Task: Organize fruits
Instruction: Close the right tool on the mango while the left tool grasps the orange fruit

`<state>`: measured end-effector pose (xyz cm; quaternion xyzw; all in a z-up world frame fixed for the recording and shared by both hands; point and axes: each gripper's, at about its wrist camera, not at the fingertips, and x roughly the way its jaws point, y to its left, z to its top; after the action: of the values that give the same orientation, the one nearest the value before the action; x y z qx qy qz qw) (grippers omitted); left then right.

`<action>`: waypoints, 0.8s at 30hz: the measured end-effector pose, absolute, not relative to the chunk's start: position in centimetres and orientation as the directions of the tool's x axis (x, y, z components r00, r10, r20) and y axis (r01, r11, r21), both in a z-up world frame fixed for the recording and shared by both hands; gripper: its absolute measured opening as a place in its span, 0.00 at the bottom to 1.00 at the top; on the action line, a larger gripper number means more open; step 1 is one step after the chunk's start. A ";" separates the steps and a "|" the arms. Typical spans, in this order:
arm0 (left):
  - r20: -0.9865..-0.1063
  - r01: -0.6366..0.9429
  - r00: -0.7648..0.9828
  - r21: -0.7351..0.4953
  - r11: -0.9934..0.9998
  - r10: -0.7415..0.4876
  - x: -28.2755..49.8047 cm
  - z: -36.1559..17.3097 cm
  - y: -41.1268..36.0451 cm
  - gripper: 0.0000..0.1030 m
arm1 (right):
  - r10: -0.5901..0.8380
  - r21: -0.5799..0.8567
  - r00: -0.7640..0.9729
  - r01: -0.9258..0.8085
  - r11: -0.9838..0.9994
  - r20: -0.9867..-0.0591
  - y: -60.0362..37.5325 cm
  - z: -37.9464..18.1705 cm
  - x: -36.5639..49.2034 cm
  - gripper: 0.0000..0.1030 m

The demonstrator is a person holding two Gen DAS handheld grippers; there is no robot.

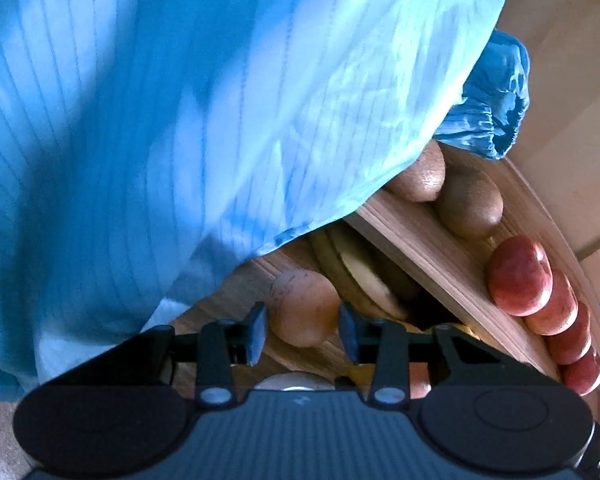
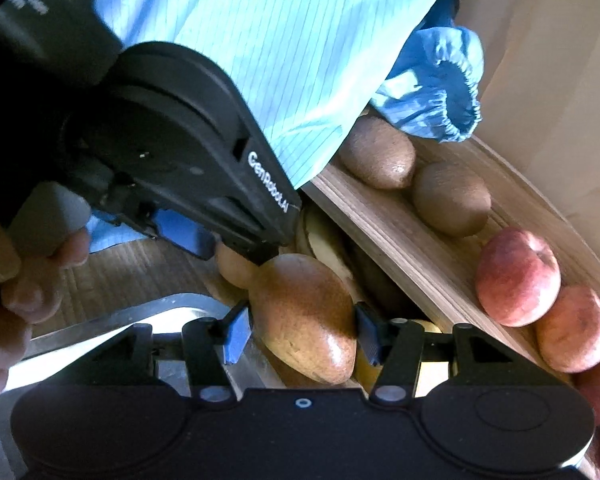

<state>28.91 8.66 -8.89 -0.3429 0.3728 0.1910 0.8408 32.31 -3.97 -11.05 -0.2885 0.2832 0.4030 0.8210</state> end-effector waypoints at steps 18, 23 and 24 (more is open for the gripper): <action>-0.780 -0.539 0.624 -0.391 0.746 0.042 32.2 -9.0 8.2 0.45 | 0.470 -0.252 0.542 -0.798 0.547 -0.697 -5.6 -10.5 31.1 0.55; -0.772 -0.523 0.635 -0.399 0.753 0.032 31.7 -8.6 8.4 0.44 | 0.462 -0.252 0.549 -0.790 0.559 -0.697 -6.0 -10.4 30.8 0.55; -0.768 -0.515 0.640 -0.396 0.760 0.034 31.5 -8.4 8.3 0.44 | 0.461 -0.252 0.551 -0.788 0.561 -0.696 -6.1 -10.3 30.7 0.55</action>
<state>31.53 8.27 -8.37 -0.3066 0.3925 0.1611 0.8521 30.70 -6.15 -10.31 -0.2816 0.2906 0.3744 0.8343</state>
